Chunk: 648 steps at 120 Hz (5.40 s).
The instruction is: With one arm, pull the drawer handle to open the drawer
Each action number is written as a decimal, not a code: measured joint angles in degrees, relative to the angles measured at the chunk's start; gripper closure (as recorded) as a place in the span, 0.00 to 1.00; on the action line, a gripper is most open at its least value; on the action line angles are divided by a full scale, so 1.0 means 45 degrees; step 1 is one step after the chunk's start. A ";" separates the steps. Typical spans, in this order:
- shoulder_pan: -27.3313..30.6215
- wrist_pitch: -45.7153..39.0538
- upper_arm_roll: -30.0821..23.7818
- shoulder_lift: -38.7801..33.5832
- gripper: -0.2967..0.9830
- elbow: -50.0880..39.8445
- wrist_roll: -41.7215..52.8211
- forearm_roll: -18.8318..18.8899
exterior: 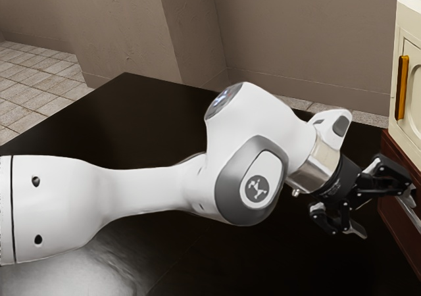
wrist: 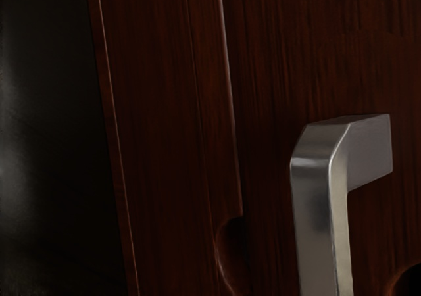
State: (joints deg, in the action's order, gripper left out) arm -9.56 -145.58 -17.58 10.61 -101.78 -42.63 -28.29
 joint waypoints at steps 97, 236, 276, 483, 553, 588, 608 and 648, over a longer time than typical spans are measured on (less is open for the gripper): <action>-0.0171 0.0562 0.0266 -0.0300 0.23 -0.0586 -0.0140 -0.0011; 0.0025 0.1207 0.0993 -0.3682 0.23 -0.4145 -0.0196 -0.0022; 0.0015 0.1395 0.1245 -0.4317 0.23 -0.4777 -0.0212 0.0000; 0.0015 0.0738 0.0811 -0.5210 0.23 -0.5427 -0.0412 0.0041; 0.0022 0.0876 0.0540 -0.5571 0.23 -0.6065 -0.0655 -0.0027; 0.0083 0.1013 0.0564 -0.6054 0.23 -0.6445 -0.0784 -0.0081; 0.0075 0.1042 0.0593 -0.6173 0.23 -0.6471 -0.0805 -0.0115; 0.0161 0.1182 0.0662 -0.6931 0.23 -0.7115 -0.0814 -0.0214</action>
State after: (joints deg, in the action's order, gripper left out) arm -8.83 -140.26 -14.60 -20.58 -133.80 -46.29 -29.26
